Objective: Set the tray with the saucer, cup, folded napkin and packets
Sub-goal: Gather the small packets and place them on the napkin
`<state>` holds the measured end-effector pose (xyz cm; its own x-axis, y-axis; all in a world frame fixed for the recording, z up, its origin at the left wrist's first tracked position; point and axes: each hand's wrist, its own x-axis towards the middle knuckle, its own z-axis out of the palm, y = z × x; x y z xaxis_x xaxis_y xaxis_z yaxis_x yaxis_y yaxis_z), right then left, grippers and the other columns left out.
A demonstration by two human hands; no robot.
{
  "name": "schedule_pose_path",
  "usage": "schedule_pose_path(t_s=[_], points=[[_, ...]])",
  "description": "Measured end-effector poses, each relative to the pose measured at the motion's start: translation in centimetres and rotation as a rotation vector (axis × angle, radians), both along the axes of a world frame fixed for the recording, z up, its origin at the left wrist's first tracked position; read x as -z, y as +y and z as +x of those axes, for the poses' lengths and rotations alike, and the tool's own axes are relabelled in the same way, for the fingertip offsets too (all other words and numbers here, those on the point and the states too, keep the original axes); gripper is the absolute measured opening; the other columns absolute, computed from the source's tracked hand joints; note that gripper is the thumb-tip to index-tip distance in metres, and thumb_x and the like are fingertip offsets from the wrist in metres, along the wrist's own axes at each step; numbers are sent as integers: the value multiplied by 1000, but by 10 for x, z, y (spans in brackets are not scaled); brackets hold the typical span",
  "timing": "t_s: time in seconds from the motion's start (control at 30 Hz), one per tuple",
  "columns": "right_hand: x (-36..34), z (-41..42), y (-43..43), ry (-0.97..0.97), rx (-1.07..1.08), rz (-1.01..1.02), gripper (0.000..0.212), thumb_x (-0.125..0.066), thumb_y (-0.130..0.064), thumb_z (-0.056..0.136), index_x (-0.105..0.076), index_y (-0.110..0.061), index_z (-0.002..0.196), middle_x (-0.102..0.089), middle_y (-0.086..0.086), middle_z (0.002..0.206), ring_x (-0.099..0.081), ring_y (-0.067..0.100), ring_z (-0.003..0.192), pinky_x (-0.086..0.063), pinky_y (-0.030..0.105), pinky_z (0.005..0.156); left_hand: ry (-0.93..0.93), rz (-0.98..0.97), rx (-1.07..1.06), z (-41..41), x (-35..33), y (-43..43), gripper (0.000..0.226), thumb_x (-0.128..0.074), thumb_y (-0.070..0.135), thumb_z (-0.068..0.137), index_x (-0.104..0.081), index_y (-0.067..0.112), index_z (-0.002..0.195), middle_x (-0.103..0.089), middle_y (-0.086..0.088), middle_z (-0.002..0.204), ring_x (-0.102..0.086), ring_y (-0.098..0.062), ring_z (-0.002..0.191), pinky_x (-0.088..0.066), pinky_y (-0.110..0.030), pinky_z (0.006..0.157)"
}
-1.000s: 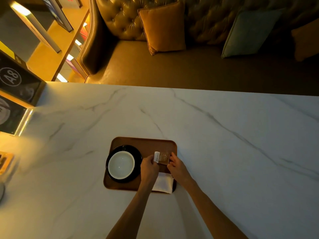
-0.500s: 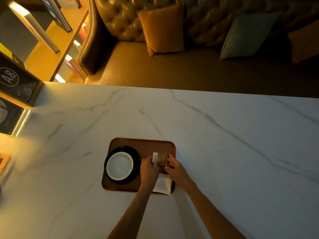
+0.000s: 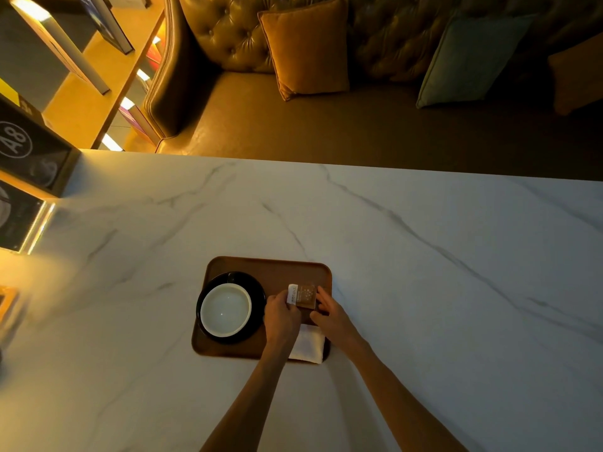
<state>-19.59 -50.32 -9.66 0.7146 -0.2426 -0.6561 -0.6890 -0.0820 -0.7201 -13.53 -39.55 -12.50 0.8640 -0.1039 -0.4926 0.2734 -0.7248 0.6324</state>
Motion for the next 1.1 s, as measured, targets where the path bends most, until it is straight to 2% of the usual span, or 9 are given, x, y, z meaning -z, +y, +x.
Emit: schedule_pose_path(t_s=[0.1,0.23,0.37,0.6,0.97,1.1], points=[[3,-1,2,5,-9,-32,66,-49,-6,92,-19,-16,150,-39,8,149,-39,24,136,-38,38,111,-6,7,-6,-1,0,0,35,-57,13,93,-59,12,127,-59,-7,123,-57,-20,114,-50,-37,101],[6,-5,5,-34,-48,-91,65,-49,-3,91,-22,-18,149,-43,8,147,-43,21,133,-38,27,105,-17,-8,-12,-4,-3,-1,38,-59,11,91,-57,13,129,-57,-8,125,-57,-22,115,-50,-39,102],[7,-5,7,-49,-86,-133,64,-51,-4,91,-24,-15,148,-42,11,147,-42,23,134,-37,36,112,-10,5,16,-7,-5,1,42,-57,12,91,-54,13,133,-56,-8,128,-55,-24,119,-49,-43,103],[12,-3,9,-77,-147,-243,62,-58,-13,90,-30,-12,146,-46,12,144,-47,25,131,-41,37,109,25,-6,39,-2,-11,3,43,-56,14,91,-52,11,134,-54,-10,128,-56,-24,116,-51,-41,101],[5,-1,9,-80,-145,-222,60,-54,-6,90,-31,-10,145,-42,12,147,-43,23,133,-38,29,108,95,22,103,3,-29,0,43,-52,10,89,-51,9,132,-53,-14,128,-54,-29,118,-49,-43,101],[-9,-12,6,-105,-130,-199,56,-50,-5,92,-33,-10,145,-40,11,148,-40,24,135,-35,36,113,58,95,137,-3,-46,4,38,-50,17,90,-51,14,127,-55,-12,123,-54,-30,114,-49,-46,98]])
